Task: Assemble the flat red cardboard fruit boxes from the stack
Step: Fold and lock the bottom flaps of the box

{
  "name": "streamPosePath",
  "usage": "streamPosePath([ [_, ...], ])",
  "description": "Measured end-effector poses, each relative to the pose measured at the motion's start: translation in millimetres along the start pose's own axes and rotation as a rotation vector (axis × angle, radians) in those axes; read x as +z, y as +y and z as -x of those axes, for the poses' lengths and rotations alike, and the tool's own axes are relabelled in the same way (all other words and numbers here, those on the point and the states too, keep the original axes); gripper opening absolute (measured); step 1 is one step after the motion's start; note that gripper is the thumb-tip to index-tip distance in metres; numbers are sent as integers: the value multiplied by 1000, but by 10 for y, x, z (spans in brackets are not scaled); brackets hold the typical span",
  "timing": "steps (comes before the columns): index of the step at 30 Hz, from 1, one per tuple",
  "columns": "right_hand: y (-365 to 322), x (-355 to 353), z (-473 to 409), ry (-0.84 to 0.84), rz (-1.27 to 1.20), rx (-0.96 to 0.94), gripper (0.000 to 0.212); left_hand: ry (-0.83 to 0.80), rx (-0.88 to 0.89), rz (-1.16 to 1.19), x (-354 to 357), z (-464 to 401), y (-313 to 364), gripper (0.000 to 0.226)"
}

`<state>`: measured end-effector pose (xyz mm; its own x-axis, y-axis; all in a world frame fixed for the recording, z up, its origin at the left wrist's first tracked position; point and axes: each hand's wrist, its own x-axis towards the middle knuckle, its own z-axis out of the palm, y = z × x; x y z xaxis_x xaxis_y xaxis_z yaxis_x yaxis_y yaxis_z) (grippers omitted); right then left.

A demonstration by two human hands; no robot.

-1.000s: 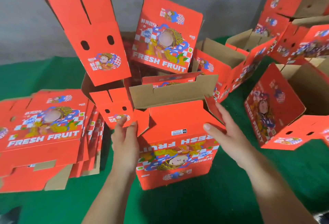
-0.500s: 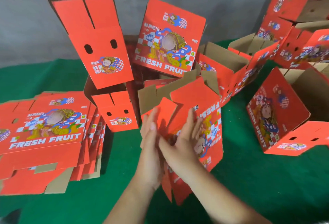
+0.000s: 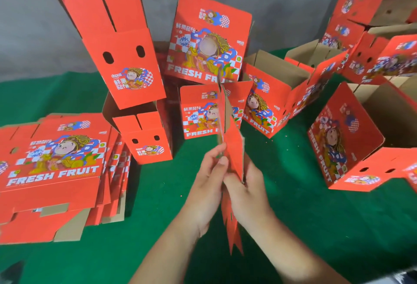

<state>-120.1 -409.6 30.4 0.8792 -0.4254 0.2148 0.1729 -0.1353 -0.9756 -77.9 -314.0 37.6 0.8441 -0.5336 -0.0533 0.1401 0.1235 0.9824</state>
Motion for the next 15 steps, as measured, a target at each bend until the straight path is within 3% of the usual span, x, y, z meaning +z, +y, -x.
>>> streamPosePath([
  [4, -22, -91, 35, 11, -183, 47, 32, 67, 76, -18, -11, -96, -34, 33],
  [7, -75, -373, -38, 116, -165, 71, 18, 145, 77, -119, -124, -159, -30, 43],
  [11, -135, -1039, -295, 202, -103, 176, 21, 432, 41, -290, -562, -270, -93, 78],
  [13, -108, -1334, -394, 269, -171, 228, 11, 592, 12, -192, -792, -314, -88, 85],
  [15, -85, -1480, -453, 309, -216, 249, 21, 715, 4, -76, -959, -347, -76, 88],
])
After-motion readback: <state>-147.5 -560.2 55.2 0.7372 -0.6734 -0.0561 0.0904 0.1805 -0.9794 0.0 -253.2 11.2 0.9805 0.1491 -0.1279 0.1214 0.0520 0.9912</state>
